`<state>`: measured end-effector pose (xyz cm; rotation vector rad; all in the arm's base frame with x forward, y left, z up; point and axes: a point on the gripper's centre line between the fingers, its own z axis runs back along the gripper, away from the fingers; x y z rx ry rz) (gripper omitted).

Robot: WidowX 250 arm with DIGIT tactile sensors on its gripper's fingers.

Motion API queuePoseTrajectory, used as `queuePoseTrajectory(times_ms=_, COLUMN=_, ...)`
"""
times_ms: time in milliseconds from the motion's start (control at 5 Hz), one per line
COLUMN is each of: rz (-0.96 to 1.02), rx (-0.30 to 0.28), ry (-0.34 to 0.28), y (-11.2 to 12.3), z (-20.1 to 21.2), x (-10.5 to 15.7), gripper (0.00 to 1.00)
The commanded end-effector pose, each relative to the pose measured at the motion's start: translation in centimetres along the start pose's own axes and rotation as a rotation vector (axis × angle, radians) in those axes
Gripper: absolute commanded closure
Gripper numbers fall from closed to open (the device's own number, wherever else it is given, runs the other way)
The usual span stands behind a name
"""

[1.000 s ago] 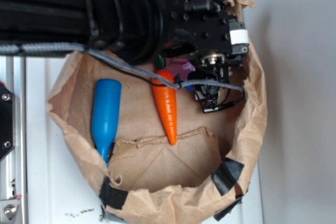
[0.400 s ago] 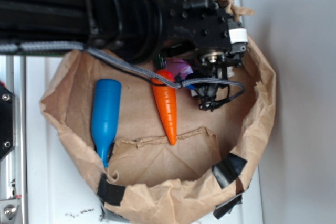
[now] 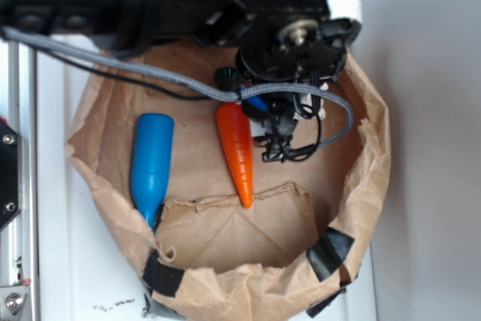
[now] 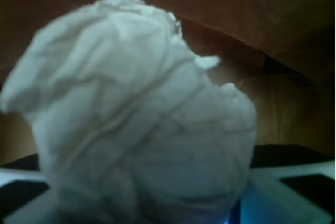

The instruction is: Grab the white paper.

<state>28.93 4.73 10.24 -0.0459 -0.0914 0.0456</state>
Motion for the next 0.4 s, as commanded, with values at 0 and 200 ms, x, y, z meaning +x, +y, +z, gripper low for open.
queuePoseTrajectory(times_ms=0, rz=-0.096, rx=-0.009, ry=-0.115, y=-1.0, z=6.4, x=-1.4, gripper=1.00)
queuePoseTrajectory(times_ms=200, rz=-0.124, rx=0.026, ry=-0.121, y=-0.9, z=5.0, x=-0.7, gripper=1.00)
